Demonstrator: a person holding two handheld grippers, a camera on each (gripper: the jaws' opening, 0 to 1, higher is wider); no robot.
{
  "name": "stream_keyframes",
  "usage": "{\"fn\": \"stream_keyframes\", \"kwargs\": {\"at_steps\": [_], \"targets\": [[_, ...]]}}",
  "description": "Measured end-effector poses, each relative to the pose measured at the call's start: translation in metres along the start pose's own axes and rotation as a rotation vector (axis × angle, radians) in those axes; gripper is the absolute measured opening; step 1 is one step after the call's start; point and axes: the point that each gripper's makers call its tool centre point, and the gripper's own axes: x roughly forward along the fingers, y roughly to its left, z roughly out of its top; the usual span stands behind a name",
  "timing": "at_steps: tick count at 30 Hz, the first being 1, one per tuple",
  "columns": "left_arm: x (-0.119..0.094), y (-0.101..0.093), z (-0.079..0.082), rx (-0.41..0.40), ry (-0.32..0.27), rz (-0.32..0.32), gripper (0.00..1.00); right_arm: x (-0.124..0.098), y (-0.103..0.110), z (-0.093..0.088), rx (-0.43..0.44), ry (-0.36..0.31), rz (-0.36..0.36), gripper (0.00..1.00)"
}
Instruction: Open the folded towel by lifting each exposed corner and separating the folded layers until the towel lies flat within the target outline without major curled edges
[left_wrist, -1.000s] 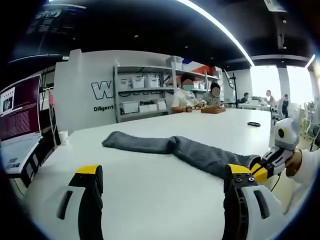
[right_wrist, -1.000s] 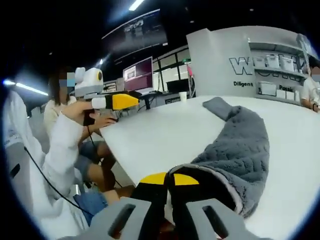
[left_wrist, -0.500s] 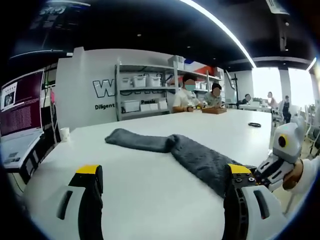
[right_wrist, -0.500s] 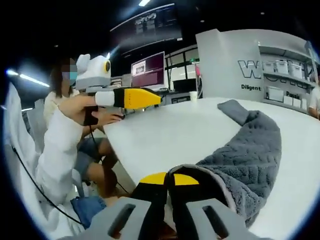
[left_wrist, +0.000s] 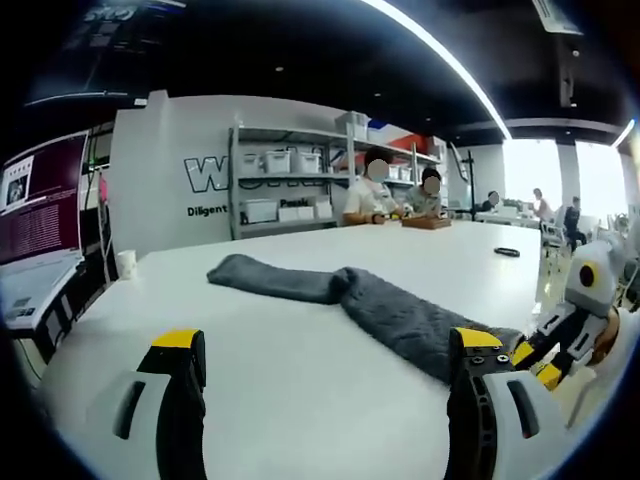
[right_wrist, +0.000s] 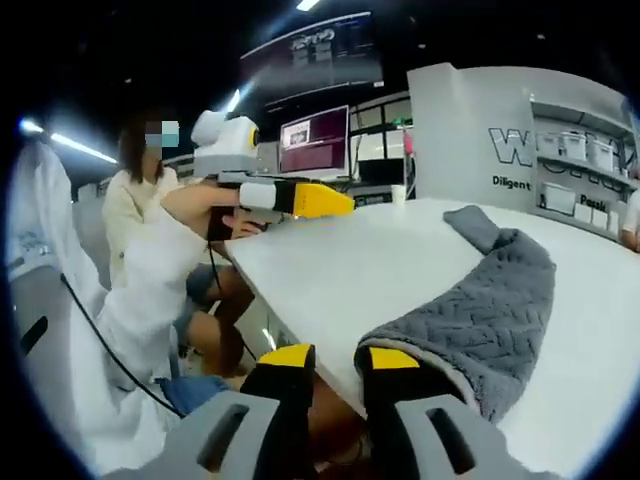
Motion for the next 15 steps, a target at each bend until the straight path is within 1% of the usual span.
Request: {"fn": "stream_keyframes", "kwargs": {"at_steps": [2,5,11,13,15], "targets": [[0.000,0.000,0.000,-0.001,-0.001,-0.001,1.00,-0.017,-0.003,0.006,0.009,-0.020,-0.028,0.18],[0.000,0.000,0.000,-0.002,-0.002,0.000,1.00,-0.033,-0.004,0.009,0.016,-0.025,-0.054,0.16],[-0.002,0.000,0.001,-0.004,-0.005,0.000,1.00,-0.054,-0.004,0.004,0.022,-0.007,-0.096,0.18],[-0.003,0.000,0.001,-0.005,-0.008,0.001,1.00,-0.065,-0.010,0.008,0.032,-0.027,-0.129,0.18],[-0.003,0.001,0.001,-0.003,-0.007,0.004,1.00,-0.079,-0.027,0.016,0.035,-0.066,-0.198,0.19]]}}
